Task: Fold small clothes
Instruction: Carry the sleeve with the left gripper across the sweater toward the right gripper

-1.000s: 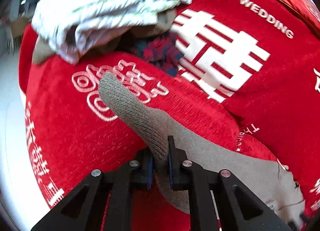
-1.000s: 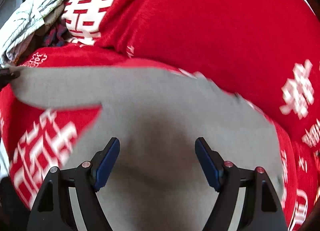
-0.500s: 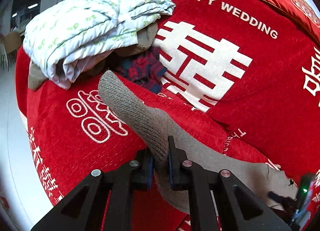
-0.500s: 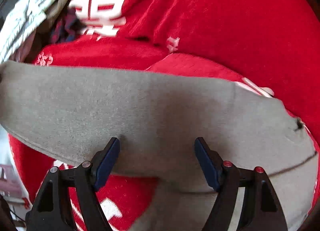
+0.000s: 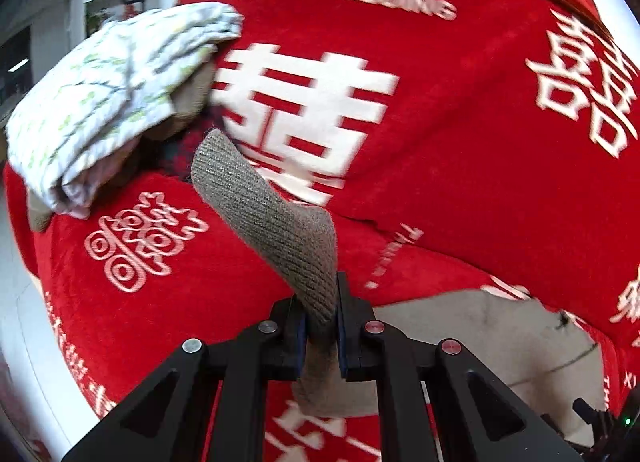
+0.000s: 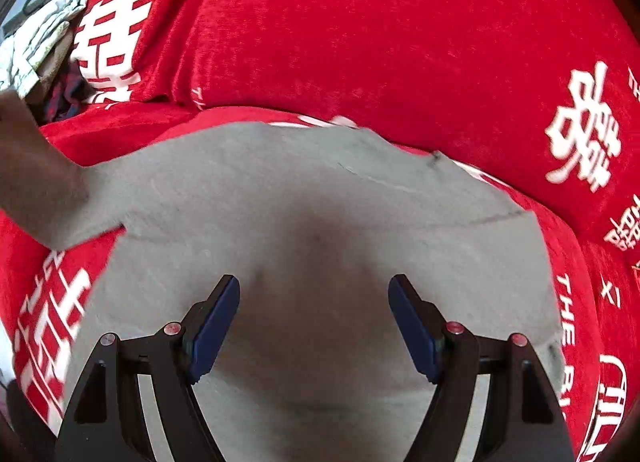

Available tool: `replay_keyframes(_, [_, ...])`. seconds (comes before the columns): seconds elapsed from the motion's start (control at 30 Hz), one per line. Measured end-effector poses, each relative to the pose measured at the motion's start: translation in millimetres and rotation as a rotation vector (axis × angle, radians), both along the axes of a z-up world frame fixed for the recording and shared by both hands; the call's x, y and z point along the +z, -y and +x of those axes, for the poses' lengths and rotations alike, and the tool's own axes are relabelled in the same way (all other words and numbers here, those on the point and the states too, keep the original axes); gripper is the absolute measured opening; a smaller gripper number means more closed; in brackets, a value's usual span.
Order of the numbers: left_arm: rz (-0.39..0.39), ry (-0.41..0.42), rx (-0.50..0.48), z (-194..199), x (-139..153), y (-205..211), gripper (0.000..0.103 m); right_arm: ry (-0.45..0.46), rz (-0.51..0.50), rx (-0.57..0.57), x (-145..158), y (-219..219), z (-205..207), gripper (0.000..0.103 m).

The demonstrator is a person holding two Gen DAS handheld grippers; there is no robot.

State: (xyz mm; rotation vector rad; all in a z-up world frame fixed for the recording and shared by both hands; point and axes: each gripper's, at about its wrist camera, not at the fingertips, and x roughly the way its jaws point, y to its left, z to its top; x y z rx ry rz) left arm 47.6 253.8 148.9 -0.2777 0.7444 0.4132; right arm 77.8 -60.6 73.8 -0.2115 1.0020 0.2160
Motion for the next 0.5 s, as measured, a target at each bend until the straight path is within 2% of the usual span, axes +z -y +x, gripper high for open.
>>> replay_keyframes(0.23, [0.052, -0.076, -0.112, 34, -5, 87, 0.013, 0.003, 0.004, -0.032, 4, 40, -11, 0.079])
replay_keyframes(0.5, [0.062, -0.154, -0.195, 58, -18, 170, 0.013, 0.039, -0.006, -0.040, 17, 86, -29, 0.079])
